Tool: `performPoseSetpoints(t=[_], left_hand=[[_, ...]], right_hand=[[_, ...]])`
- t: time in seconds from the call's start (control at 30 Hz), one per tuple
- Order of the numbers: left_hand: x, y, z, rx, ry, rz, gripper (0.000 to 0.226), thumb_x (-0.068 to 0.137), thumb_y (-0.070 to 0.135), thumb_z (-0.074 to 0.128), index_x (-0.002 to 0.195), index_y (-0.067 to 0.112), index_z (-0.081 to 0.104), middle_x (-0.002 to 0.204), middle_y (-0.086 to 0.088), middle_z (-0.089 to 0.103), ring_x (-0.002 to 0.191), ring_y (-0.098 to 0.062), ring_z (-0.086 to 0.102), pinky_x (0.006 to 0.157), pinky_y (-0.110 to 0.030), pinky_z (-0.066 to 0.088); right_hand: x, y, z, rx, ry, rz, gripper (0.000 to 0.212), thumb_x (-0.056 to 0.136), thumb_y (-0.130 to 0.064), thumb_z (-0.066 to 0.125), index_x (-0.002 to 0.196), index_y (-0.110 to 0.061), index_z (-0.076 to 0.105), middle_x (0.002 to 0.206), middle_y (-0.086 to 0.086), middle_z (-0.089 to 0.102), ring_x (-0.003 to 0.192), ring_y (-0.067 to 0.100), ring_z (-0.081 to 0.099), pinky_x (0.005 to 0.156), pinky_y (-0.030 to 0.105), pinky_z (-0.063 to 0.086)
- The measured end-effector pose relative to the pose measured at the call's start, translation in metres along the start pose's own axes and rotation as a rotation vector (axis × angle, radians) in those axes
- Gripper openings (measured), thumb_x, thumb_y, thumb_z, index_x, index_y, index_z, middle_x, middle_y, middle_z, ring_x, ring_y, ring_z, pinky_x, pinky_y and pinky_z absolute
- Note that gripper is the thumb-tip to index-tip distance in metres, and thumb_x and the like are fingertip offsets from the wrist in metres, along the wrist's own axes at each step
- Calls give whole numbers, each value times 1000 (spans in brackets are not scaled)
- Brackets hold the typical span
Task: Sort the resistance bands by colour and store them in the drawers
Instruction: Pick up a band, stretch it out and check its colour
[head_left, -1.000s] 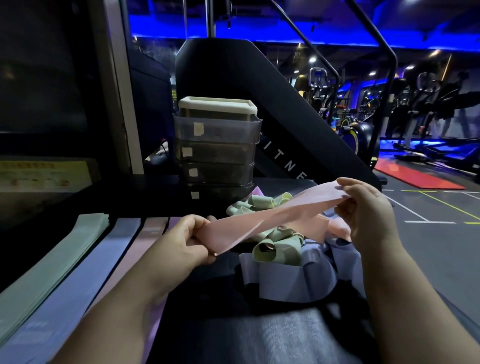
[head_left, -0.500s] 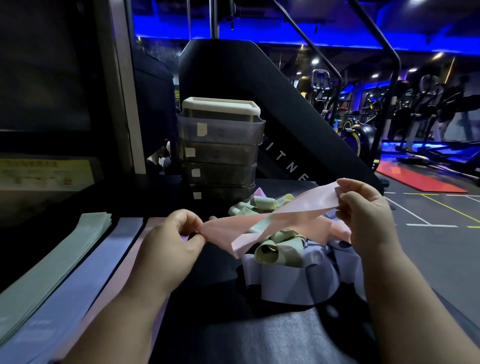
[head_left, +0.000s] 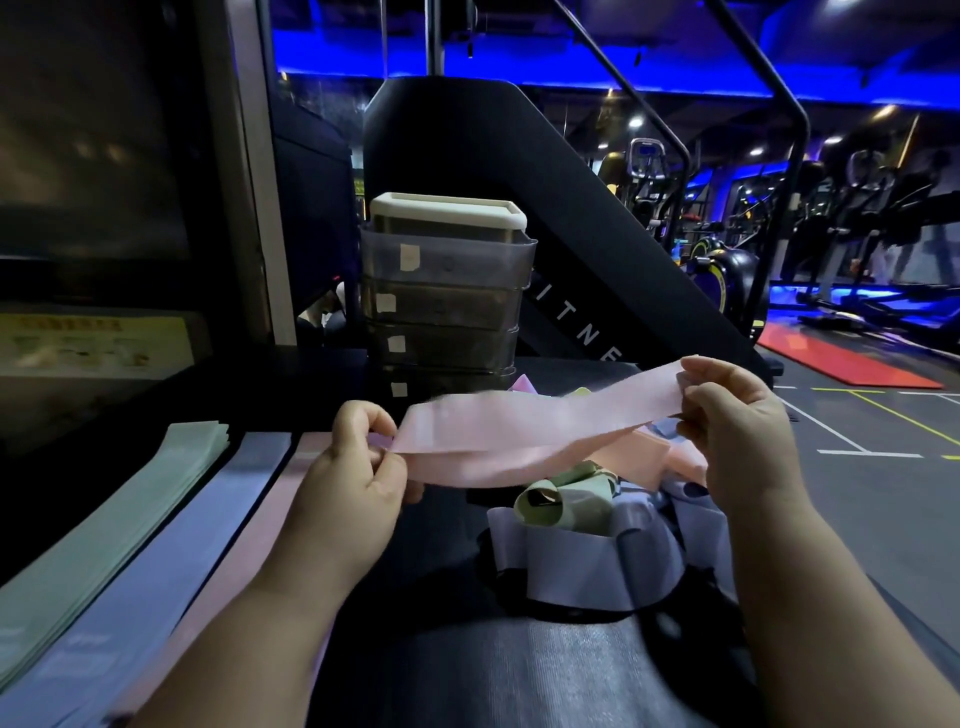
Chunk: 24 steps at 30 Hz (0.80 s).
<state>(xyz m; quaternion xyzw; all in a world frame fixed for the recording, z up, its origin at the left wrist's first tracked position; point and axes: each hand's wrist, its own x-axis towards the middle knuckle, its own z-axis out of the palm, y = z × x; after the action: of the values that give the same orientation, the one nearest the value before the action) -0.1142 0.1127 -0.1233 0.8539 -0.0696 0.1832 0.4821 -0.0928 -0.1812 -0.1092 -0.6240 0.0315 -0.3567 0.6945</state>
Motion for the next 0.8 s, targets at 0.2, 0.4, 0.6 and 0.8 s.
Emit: performPoseSetpoints(t=[0.2,0.4,0.6,0.8], left_hand=[[0,-1,-2,27,15,43,31,97,15,49,102,45,52,90,13,69,80,-2,66,70,-23,54],[-1,2,-4,57,96,39,28,92,17,59,108,39,62,93,18,67,81,4,60,58,-4,39],[-2,12,-9,-166,129,53,14,87,25,68,94,37,68,89,18,71,85,4,64,74,-15,45],[-8,24,-31,-145,153,96,16,83,16,72,87,29,65,77,8,70,72,-2,64,62,-11,45]], right_hand=[[3,0,0,15,24,-6,37,90,5,43,92,-23,67,81,1,61,63,8,52,55,15,48],[2,2,-1,3,28,-29,39,89,5,44,94,-28,64,87,-2,62,64,7,54,59,19,49],[0,4,2,-57,82,-69,36,89,3,49,107,-28,52,91,-3,58,64,5,57,64,24,49],[-12,4,12,-120,58,-81,40,90,3,52,121,-21,44,85,2,58,65,12,56,66,23,51]])
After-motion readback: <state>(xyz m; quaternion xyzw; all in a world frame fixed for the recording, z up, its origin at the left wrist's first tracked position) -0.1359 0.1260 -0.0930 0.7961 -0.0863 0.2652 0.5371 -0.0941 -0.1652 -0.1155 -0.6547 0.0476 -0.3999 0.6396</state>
